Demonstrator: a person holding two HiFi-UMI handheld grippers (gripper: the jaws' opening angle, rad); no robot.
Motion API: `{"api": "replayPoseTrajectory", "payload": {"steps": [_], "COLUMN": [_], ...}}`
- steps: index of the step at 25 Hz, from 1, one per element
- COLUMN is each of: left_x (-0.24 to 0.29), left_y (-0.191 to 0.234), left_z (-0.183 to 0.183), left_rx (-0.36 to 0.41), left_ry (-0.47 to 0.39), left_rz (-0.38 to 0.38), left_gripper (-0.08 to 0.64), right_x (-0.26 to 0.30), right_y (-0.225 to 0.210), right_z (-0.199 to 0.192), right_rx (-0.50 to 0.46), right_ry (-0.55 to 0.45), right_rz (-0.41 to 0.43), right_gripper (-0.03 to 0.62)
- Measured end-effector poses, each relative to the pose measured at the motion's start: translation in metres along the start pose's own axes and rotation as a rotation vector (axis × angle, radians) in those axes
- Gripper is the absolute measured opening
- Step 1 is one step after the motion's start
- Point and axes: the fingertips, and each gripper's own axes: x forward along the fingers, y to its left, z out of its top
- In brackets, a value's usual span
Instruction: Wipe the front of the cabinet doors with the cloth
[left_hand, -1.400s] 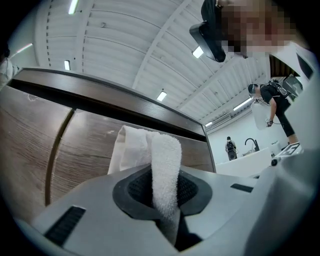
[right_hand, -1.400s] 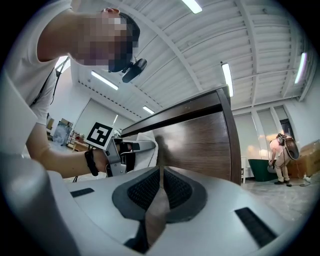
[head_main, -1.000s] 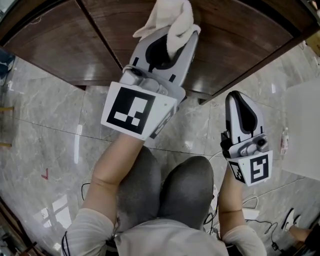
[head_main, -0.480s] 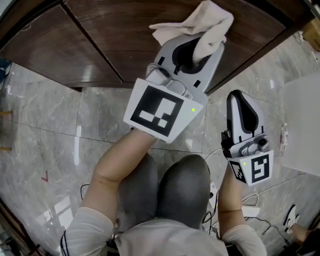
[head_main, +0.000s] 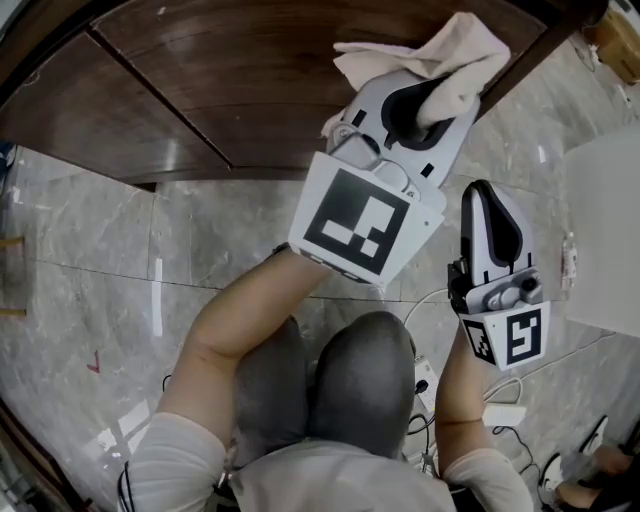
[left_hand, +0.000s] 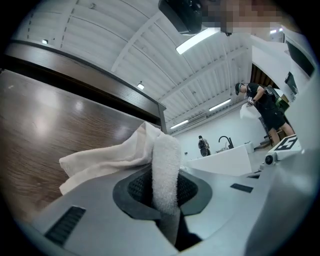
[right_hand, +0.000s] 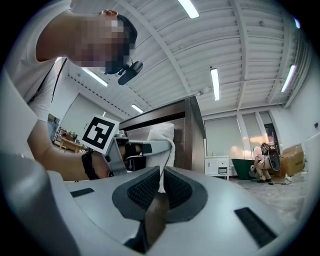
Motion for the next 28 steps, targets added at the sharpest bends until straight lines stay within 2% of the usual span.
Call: {"api": "replayPoseTrajectory", "payload": {"steps": [8, 14, 19, 23, 28], "left_x": [0.023, 0.008, -0.034, -0.082, -0.158], "left_y": [-0.022, -0.018, 0.000, 0.026, 0.082], "left_z": [-0.007, 0.013, 0.045, 0.053, 0.031], "left_rx": [-0.045, -0.117, -0.072, -0.054, -0.076], "left_ry": [-0.011, -0.067, -0.121, -0.127, -0.072], "left_rz": [-0.046, -0.093, -0.103, -0.089, 0.026], "left_gripper": [0.063, 0.063, 0.063, 0.063, 0.062], "right_x": [-0.018, -0.013, 0.006, 0.028, 0.060], "right_y": [-0.016, -0.006, 0.018, 0.049, 0.094], "right_z": [-0.005, -0.004, -0.003, -0.003, -0.006], "right_rx": [-0.011, -0.003, 0.005, 0.003, -0.013], "right_ry": [0.028, 0.026, 0.012, 0.004, 0.018], "right_rz": [-0.052, -0.042, -0.004, 0.041, 0.120], "right_gripper": [0.046, 0.046, 0.046, 0.046, 0.046]}}
